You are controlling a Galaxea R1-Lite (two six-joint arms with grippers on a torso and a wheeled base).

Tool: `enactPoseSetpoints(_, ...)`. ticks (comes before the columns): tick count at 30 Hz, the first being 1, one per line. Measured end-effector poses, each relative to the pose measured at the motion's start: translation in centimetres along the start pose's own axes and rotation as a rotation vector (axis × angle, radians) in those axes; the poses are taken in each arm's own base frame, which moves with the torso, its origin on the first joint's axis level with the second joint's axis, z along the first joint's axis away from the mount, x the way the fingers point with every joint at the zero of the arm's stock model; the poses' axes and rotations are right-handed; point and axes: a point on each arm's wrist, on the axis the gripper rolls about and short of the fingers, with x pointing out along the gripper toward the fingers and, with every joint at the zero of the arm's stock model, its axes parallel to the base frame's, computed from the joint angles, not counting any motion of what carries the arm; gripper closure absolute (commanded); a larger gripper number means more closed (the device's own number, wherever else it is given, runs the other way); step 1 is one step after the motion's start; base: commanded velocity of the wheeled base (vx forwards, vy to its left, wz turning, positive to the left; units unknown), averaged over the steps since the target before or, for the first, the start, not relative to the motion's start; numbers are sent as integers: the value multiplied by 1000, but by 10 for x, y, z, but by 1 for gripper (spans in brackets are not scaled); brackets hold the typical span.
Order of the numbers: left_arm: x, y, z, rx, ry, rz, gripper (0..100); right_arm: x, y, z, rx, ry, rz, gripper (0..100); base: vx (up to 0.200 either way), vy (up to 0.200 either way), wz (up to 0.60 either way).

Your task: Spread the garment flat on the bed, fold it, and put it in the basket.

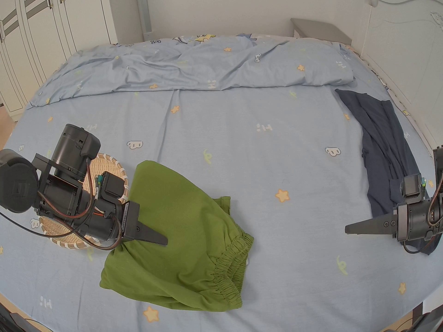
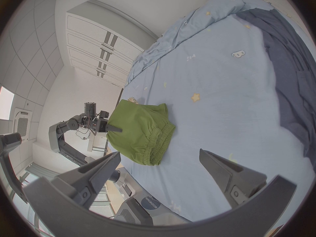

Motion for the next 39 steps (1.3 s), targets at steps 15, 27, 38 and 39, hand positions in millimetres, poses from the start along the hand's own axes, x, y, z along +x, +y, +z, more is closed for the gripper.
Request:
enactPoseSetpoints(15,1,-16,-1,73,-12,-8,100,2,1,-2,-2,13,5,0,0,67,0)
enactPoseSetpoints(27,-19,-44,18,364,-43,2,100,3,1,-2,-4,15,5,0,0,0,0)
enactPoseSetpoints(38,-62,-59,31,504,-288,156,100,3,1,-1,-12,0,6,0,0,0,0)
enactPoseSetpoints(39,-66,-61,34,515,-327,154,100,4,1,0,-14,-2,6,0,0,0,0)
